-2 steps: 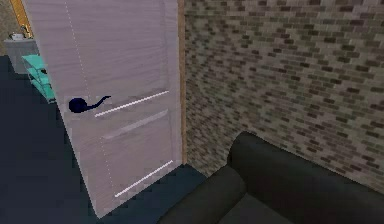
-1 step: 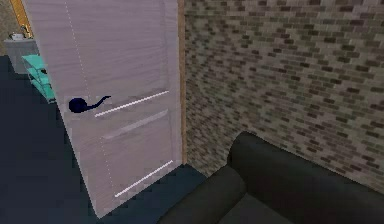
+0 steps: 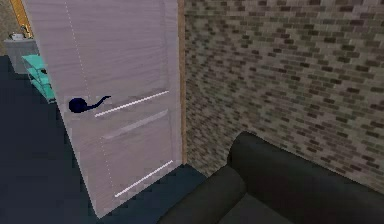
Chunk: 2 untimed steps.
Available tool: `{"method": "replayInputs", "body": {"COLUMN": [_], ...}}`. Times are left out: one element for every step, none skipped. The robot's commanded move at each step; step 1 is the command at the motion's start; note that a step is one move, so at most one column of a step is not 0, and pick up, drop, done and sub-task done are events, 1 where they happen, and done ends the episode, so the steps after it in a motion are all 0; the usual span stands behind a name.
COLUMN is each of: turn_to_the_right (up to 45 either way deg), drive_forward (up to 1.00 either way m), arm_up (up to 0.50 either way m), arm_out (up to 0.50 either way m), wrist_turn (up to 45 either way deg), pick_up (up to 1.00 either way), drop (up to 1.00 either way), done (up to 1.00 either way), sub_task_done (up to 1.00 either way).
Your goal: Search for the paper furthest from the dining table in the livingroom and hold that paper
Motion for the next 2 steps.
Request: {"method": "replayInputs", "body": {"turn_to_the_right": [0.0, 0.0], "drive_forward": [0.0, 0.0], "arm_up": [0.1, 0.0], "arm_out": [0.0, 0.0], "wrist_turn": [0.0, 0.0], "pick_up": [0.0, 0.0], "drop": [0.0, 0.0], "done": [0.0, 1.0], "sub_task_done": [0.0, 0.0]}}
